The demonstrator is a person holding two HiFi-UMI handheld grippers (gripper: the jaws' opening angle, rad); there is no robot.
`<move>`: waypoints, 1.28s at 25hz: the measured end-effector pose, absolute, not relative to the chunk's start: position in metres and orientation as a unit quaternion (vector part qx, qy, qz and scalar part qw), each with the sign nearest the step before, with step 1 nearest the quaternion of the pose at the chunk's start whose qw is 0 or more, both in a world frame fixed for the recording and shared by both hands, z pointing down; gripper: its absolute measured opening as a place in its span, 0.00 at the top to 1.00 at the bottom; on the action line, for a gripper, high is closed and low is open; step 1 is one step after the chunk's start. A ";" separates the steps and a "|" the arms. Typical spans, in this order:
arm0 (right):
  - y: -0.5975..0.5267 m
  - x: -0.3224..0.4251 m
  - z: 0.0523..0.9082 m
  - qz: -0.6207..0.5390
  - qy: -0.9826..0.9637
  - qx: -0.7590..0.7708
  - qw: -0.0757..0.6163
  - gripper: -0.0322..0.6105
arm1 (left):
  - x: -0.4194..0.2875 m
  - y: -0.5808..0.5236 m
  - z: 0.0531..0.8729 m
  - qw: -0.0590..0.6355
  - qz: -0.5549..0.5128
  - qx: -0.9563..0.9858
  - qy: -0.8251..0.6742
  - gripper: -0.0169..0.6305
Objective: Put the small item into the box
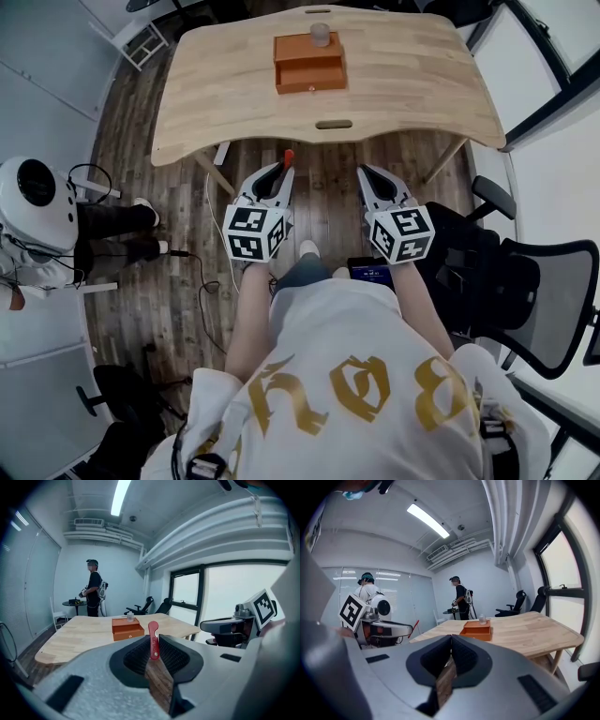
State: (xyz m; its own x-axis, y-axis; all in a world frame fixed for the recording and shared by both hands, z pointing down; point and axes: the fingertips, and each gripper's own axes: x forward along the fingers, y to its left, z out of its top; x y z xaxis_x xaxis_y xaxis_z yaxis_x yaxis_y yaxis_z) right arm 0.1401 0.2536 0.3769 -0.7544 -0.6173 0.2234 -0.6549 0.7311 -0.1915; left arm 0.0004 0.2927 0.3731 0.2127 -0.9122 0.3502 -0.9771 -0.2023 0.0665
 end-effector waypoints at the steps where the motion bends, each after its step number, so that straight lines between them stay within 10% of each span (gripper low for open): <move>1: 0.252 0.141 0.378 0.132 -0.927 0.344 0.073 0.93 | 0.000 0.291 0.374 0.139 0.117 0.766 -0.617 0.88; 32: -0.068 0.026 0.417 0.151 -0.900 0.392 0.119 0.93 | -0.134 -0.038 0.403 0.172 0.096 0.779 -0.596 0.88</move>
